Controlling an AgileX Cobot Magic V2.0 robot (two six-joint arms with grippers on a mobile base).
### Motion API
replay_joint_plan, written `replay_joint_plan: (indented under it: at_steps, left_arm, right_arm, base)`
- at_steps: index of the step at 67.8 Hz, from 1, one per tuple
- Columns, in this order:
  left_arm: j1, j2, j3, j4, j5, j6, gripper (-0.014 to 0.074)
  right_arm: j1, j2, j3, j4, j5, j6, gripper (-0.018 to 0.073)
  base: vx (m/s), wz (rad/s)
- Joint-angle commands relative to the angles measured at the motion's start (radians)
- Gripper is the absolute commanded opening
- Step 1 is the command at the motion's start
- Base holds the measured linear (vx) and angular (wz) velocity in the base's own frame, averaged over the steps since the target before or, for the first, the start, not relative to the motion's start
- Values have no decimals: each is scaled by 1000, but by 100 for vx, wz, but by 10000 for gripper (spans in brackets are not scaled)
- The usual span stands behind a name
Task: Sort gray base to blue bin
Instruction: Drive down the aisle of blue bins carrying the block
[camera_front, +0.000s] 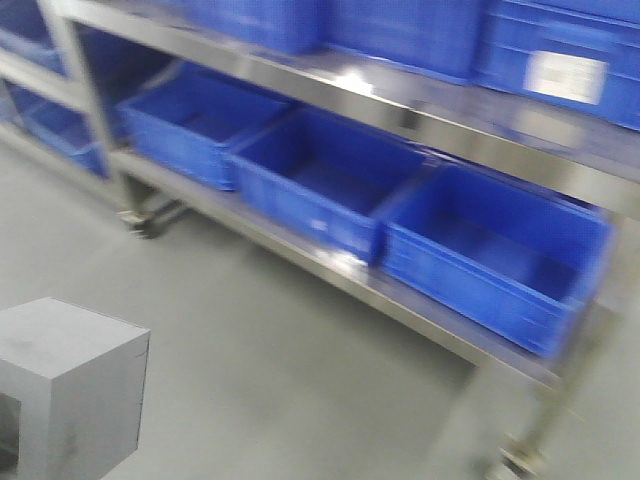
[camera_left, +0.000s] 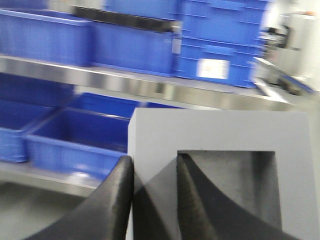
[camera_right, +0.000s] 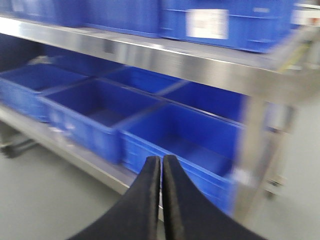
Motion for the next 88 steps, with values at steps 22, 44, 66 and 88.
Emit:
replay_joint_plan:
  at_steps: [22,44,66,88]
  left_arm:
    - [-2,12,-30,-3,-102,-6,-7]
    - [-2,12,-30,-3,-102,-6,-7]
    - [-2,12,-30,-3,-102,-6,-7]
    - [-2,12,-30,-3,-102,-6,-7]
  right_arm:
    - [0,-16,7,-5,-71,-12,-5]
    - [0,-16,7,-5,-71,-12,-5]
    - [0,-16,7,-5,-71,-12,-5]
    - [0,-16,7,-5,-71,-12,-5]
  base:
    - [22,82]
    - [20,77]
    - [21,77]
    - [27,45]
